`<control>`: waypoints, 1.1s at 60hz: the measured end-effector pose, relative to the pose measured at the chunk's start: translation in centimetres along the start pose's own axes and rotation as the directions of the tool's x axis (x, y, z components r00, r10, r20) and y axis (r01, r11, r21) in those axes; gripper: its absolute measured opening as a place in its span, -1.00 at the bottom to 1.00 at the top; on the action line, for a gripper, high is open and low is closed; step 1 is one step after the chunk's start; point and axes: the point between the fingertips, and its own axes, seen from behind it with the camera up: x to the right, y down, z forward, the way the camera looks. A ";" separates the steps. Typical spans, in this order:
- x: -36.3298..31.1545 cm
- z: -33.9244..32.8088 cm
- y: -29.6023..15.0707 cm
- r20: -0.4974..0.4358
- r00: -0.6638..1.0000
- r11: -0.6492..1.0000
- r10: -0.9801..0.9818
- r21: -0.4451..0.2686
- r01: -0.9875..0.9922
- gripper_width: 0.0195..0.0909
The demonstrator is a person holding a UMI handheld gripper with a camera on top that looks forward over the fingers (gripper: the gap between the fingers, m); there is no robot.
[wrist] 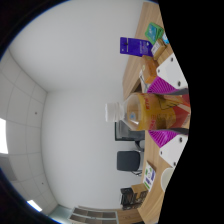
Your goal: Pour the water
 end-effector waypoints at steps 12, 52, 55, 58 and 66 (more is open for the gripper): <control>2.1 2.3 7.8 0.025 0.999 0.991 -0.037 -0.125 0.040 -0.27; 3.3 -4.4 5.7 0.002 1.000 0.985 0.023 -0.171 -0.022 0.81; 2.9 -6.9 5.1 0.009 0.999 0.984 0.036 -0.177 -0.034 0.81; 2.2 -9.8 4.6 0.029 0.999 0.983 0.041 -0.180 -0.035 0.82; -1.1 -18.5 4.3 0.112 0.991 0.983 0.073 -0.177 -0.052 0.81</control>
